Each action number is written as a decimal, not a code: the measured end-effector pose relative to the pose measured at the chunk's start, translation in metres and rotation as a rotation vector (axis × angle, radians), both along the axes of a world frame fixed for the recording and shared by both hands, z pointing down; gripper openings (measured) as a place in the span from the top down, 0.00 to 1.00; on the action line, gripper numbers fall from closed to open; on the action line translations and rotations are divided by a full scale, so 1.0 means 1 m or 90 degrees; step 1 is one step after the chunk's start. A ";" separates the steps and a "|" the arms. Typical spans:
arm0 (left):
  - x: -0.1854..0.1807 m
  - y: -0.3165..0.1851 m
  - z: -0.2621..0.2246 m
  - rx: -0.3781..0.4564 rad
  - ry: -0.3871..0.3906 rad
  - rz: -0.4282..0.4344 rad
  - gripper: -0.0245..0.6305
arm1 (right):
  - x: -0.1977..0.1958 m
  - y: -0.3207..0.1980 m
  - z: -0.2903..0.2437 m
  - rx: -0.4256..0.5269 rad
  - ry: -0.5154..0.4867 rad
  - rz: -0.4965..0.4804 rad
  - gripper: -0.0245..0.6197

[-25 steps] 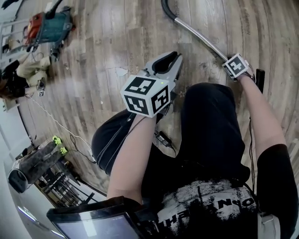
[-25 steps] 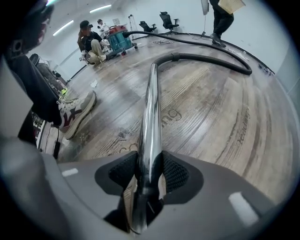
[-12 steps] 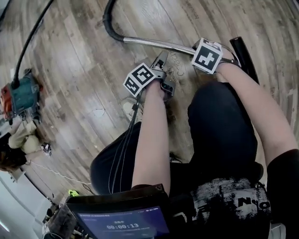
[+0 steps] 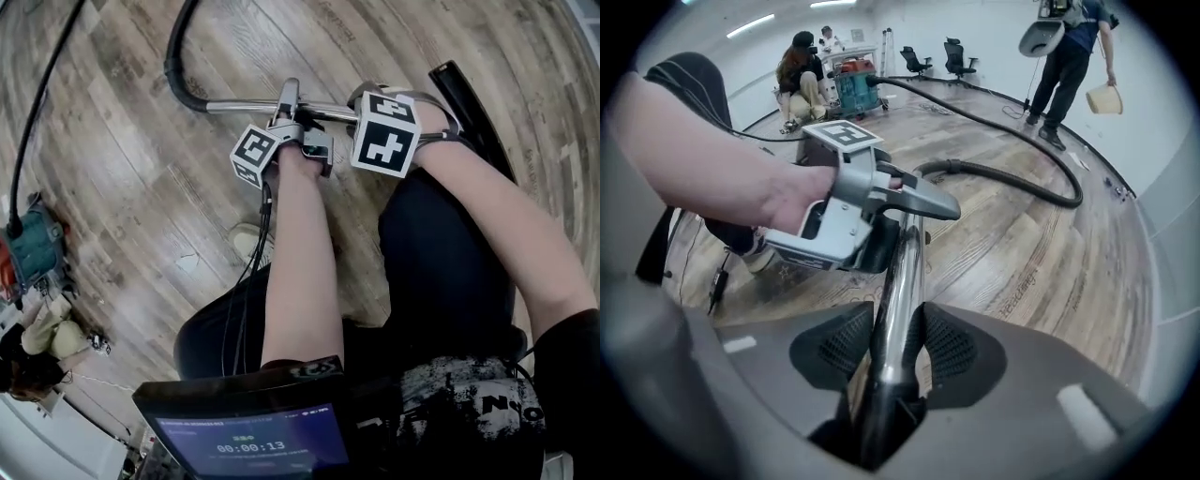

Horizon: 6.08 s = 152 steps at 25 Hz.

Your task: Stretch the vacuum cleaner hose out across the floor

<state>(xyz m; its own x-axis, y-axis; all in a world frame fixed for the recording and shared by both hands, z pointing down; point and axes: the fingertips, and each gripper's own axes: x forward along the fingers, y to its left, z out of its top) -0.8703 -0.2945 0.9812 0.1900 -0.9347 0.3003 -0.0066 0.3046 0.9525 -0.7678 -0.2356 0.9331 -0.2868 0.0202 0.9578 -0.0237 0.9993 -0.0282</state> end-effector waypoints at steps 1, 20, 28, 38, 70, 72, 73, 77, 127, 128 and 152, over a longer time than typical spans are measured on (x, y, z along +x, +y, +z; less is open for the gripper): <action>-0.006 0.000 0.003 -0.001 0.005 -0.021 0.54 | -0.001 0.002 -0.002 0.003 -0.002 -0.004 0.69; 0.000 -0.016 -0.076 0.032 -0.084 -0.054 0.78 | 0.009 -0.002 0.017 0.031 0.034 -0.021 0.74; -0.030 -0.027 -0.095 0.085 -0.138 -0.021 0.80 | 0.040 0.014 0.006 0.006 0.003 -0.028 0.73; -0.022 -0.025 -0.110 0.011 -0.179 0.001 0.82 | 0.044 -0.005 0.008 0.054 -0.017 -0.035 0.76; 0.168 0.138 -0.597 -0.025 -0.140 0.079 0.85 | 0.221 0.198 -0.499 -0.243 -0.072 -0.050 0.75; 0.177 0.148 -0.611 -0.012 -0.133 0.090 0.85 | 0.229 0.208 -0.514 -0.220 -0.068 -0.039 0.75; 0.179 0.153 -0.618 -0.004 -0.129 0.093 0.85 | 0.230 0.210 -0.520 -0.196 -0.067 -0.032 0.75; 0.167 0.162 -0.635 0.019 -0.111 0.104 0.85 | 0.218 0.209 -0.539 -0.072 -0.065 -0.004 0.74; 0.341 0.248 -0.667 0.017 -0.199 -0.054 0.87 | 0.403 0.276 -0.551 -0.025 -0.146 -0.068 0.75; 0.340 0.254 -0.668 0.020 -0.197 -0.060 0.87 | 0.404 0.281 -0.552 -0.024 -0.144 -0.073 0.75; 0.435 0.426 -0.665 0.040 -0.124 -0.049 0.88 | 0.502 0.452 -0.562 -0.013 -0.080 -0.072 0.75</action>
